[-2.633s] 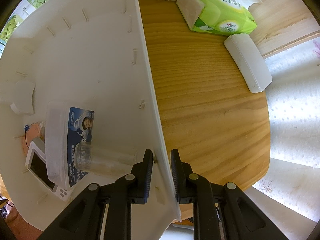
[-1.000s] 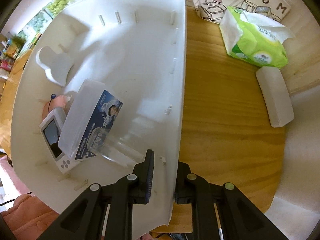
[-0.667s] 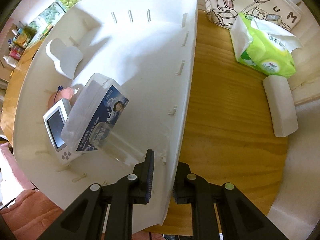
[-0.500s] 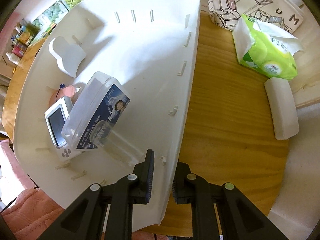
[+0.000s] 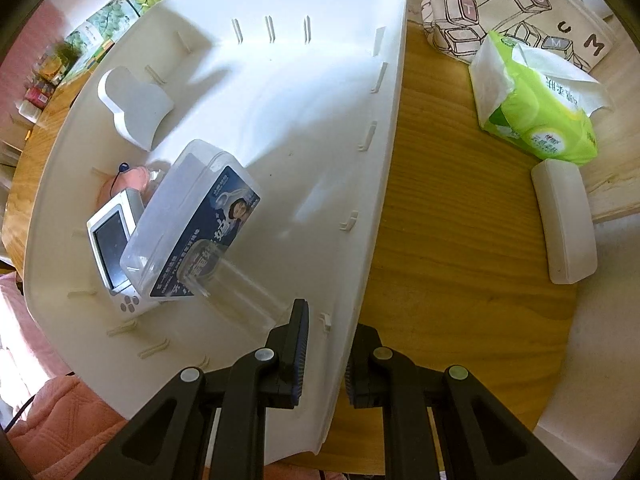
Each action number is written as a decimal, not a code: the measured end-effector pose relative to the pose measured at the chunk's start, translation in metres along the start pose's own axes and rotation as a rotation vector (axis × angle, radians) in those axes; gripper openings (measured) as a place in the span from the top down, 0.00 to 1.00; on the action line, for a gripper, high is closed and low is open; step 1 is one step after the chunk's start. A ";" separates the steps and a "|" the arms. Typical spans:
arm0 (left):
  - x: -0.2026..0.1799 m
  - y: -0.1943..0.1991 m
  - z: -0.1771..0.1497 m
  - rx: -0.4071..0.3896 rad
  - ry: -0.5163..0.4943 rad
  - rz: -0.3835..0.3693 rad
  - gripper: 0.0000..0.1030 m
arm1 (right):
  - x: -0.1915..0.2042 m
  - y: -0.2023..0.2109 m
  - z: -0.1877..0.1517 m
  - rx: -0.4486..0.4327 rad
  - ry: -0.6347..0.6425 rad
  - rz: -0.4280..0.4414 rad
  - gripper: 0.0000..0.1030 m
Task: Organize rigid objects
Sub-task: 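Open the left gripper to drop the hair roller into the tray, then move the left gripper to the orange round tape-measure toy and grasp it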
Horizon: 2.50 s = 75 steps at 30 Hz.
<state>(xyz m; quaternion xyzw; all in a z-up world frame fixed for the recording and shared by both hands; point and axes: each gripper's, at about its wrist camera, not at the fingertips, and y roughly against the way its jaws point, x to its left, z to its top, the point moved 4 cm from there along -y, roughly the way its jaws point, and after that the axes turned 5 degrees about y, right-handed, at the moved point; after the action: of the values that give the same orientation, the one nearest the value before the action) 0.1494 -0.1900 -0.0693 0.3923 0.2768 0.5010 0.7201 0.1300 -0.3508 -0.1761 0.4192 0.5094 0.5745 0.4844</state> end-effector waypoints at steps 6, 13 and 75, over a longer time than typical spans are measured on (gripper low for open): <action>0.008 -0.003 0.000 0.014 -0.006 0.006 0.51 | -0.002 -0.002 0.003 0.013 -0.024 -0.003 0.86; 0.029 -0.006 0.002 0.028 -0.013 -0.002 0.37 | -0.005 -0.004 0.005 0.032 -0.084 -0.008 0.88; 0.181 -0.153 -0.013 0.304 -0.081 -0.231 0.20 | -0.033 -0.009 0.008 0.132 -0.487 -0.182 0.84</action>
<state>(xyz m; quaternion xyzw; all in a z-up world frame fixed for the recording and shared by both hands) 0.2786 -0.0454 -0.2067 0.4823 0.3632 0.3511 0.7157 0.1447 -0.3819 -0.1833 0.5283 0.4498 0.3766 0.6139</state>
